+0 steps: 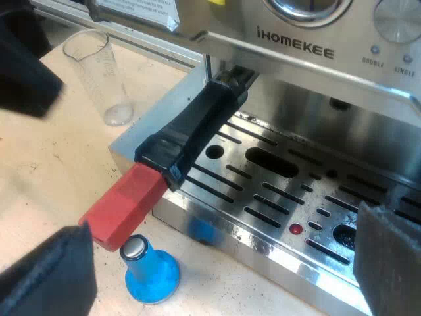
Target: Put the handle in the coffee machine
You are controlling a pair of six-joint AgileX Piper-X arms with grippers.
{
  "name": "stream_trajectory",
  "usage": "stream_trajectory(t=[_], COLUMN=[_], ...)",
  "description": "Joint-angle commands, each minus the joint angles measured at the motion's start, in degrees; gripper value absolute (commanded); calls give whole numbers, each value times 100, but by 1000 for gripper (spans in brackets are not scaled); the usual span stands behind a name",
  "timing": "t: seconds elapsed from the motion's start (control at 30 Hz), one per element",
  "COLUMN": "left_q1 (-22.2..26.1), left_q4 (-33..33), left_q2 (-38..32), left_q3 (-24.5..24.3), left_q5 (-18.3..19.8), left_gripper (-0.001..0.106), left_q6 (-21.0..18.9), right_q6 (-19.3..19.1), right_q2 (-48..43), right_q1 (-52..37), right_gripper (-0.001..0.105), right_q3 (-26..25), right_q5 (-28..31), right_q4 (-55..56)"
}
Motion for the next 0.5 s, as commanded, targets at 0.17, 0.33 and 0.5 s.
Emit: stream_trajectory(t=[0.17, 0.33, 0.5], left_q1=[627, 961, 1072], left_q4=[40, 40, 15], left_q2=[-868, -1391, -1571], left_q3=[-55, -129, -391], left_q5=[-386, -611, -717], left_gripper=[0, 0, 20], left_q6=[-49, -49, -271], right_q6=[-48, -362, -506], right_q2=[-47, -47, -47], right_q1=[9, -7, -213], right_gripper=[81, 81, 81], right_q3=[-42, -166, -500], right_q5=[-39, -320, -498], right_q4=[5, 93, 525])
